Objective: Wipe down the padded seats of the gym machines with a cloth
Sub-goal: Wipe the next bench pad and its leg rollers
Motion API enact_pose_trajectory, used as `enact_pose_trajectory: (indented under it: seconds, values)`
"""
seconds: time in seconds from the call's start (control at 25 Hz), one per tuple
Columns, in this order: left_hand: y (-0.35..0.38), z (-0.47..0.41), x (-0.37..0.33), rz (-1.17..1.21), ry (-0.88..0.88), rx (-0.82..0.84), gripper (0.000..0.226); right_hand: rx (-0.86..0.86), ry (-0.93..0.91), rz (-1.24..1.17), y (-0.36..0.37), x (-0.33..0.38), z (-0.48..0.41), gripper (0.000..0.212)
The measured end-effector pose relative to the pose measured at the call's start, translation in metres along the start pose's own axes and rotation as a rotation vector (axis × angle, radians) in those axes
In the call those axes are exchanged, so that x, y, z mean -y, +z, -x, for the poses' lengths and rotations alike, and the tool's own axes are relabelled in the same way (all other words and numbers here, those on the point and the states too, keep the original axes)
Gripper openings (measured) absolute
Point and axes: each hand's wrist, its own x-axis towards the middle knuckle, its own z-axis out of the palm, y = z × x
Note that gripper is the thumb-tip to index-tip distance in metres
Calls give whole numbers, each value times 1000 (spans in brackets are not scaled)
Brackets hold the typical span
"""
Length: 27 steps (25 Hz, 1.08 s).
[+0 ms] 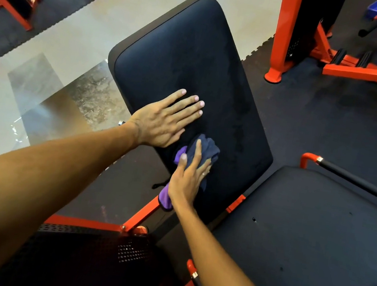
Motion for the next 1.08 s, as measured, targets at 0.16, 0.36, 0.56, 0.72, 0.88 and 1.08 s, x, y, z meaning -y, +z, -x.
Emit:
enact_pose_trajectory:
  seconds: [0.16,0.36,0.56,0.72,0.88,1.08]
  values:
    - [-1,2,-3,-17,1,26,62,29,62,146,-28,-47,-10,56]
    - [-1,2,1,-16,-3,17,62,-62,421,-128,-39,-3,-57,52]
    - [-1,1,-3,-5,-8,-4,63,119,-26,-9,-8,8,17,68]
    - [-2,3,-3,-11,-8,10,63,89,52,81,-24,-42,10,61]
    - [-1,2,-2,-28,-6,-6,62,-42,455,-149,-32,-34,-30,63]
    - [0,3,-2,-18,-7,-8,63,104,203,-157,-2,22,20,107]
